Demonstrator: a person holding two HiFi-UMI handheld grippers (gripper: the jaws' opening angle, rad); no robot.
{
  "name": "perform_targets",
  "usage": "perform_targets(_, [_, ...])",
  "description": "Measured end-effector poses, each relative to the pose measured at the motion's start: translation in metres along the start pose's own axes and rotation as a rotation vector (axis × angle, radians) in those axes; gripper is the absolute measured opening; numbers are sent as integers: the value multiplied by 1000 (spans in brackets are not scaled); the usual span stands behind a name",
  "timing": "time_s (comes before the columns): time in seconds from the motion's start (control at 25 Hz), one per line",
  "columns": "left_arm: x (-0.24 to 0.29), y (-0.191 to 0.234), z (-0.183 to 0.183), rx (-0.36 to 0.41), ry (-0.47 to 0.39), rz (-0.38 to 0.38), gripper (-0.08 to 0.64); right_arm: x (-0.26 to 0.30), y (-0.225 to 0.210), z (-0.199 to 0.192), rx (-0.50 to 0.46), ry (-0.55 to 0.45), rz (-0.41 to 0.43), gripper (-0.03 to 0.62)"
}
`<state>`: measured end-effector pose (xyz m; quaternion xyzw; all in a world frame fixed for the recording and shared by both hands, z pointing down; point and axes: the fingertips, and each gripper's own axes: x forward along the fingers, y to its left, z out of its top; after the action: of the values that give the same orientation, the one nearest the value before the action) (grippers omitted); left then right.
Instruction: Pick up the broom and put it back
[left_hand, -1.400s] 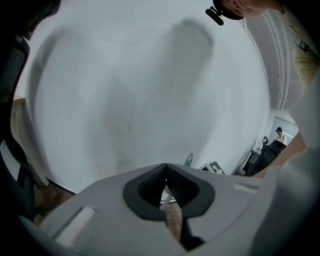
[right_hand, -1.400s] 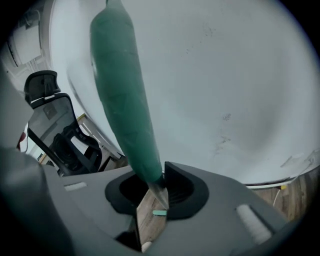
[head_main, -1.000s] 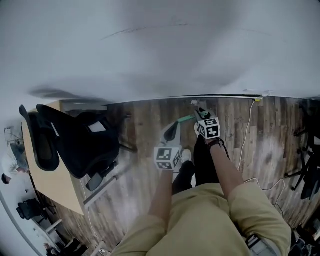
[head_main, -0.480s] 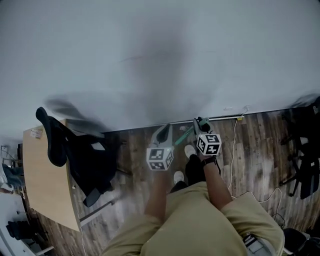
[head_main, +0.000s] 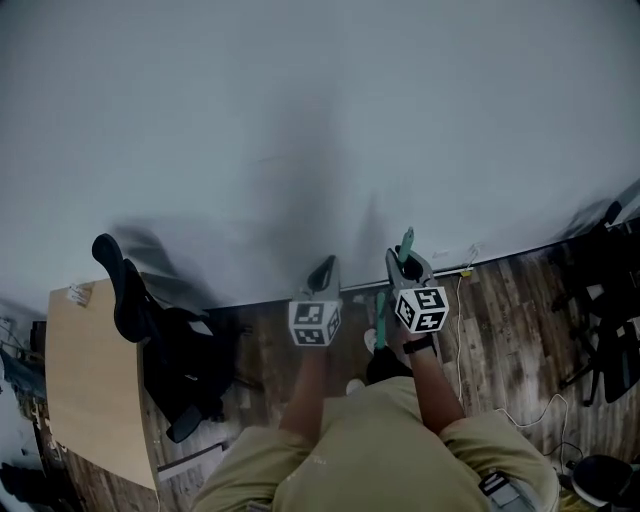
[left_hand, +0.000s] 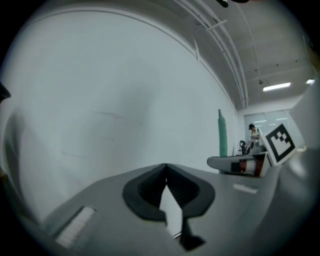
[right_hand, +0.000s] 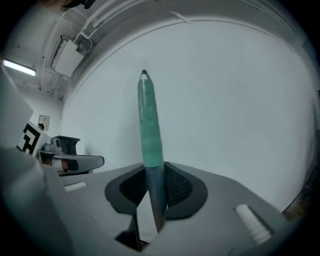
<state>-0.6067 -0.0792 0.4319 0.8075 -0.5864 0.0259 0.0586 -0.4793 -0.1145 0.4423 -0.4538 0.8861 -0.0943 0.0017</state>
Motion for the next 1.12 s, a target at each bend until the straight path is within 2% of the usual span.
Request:
perform_targets(0.2, [-23, -6, 47, 39, -78, -16, 3, -31, 24, 50, -56, -127, -34, 69])
perform_targets(0.4, [-43, -15, 80, 64, -169, -15, 2, -42, 36, 73, -59, -168, -37, 64])
perform_targets(0.68, [-50, -31, 80, 32, -160, -20, 3, -65, 37, 76, -56, -160, -53, 55])
perform_targets(0.88, [-32, -52, 77, 1, -132, -82, 3, -72, 27, 82, -54, -157, -56, 55])
perform_targets(1.12, [2, -99, 88, -11, -136, -175, 3, -95, 1, 97, -70, -184, -89, 55])
